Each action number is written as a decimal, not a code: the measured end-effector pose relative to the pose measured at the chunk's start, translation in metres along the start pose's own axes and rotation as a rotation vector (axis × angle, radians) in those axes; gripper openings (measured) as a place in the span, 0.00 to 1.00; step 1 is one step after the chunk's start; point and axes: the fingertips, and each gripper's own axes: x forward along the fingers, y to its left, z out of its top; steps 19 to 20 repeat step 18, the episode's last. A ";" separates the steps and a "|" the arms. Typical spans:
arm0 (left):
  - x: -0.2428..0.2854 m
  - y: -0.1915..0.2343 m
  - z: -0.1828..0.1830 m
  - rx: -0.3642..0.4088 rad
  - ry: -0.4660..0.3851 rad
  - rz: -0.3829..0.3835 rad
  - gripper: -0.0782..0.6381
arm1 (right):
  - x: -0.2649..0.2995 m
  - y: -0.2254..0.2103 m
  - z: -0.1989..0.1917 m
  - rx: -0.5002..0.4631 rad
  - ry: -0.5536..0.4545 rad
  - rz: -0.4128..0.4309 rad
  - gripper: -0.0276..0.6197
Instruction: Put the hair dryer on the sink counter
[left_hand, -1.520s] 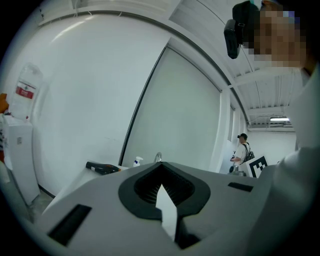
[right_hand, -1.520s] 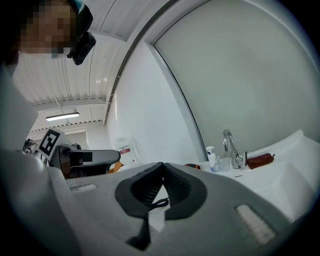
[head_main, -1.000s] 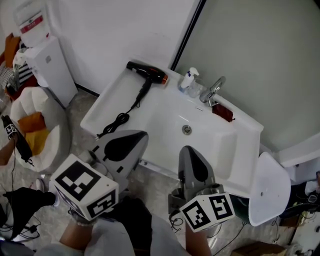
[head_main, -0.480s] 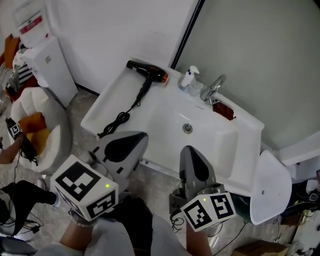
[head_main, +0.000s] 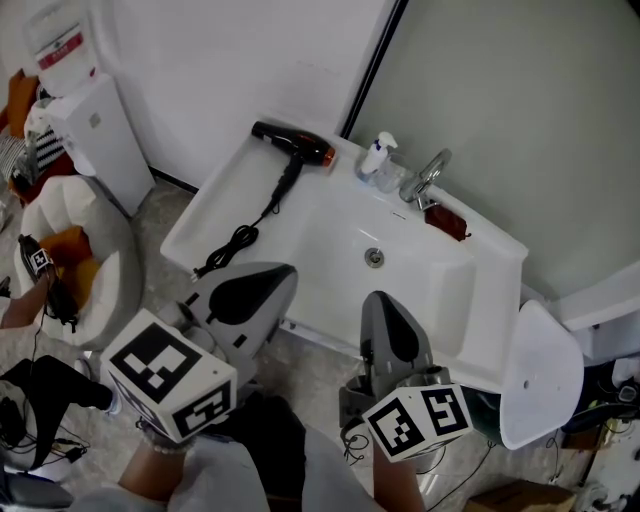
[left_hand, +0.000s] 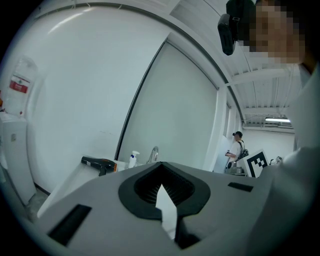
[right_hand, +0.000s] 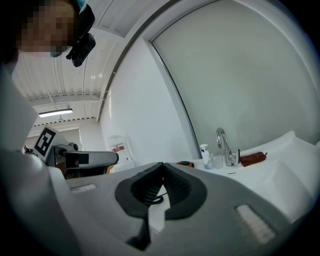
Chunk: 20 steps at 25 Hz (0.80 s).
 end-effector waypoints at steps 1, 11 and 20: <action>0.000 0.000 0.000 0.002 0.001 -0.002 0.11 | 0.001 0.000 0.000 0.000 -0.001 0.001 0.04; -0.009 0.002 0.000 -0.011 0.004 -0.008 0.11 | 0.005 0.000 0.001 -0.006 -0.003 -0.001 0.04; -0.009 0.007 0.001 -0.014 0.001 -0.006 0.11 | 0.010 0.003 -0.001 -0.005 0.007 0.002 0.04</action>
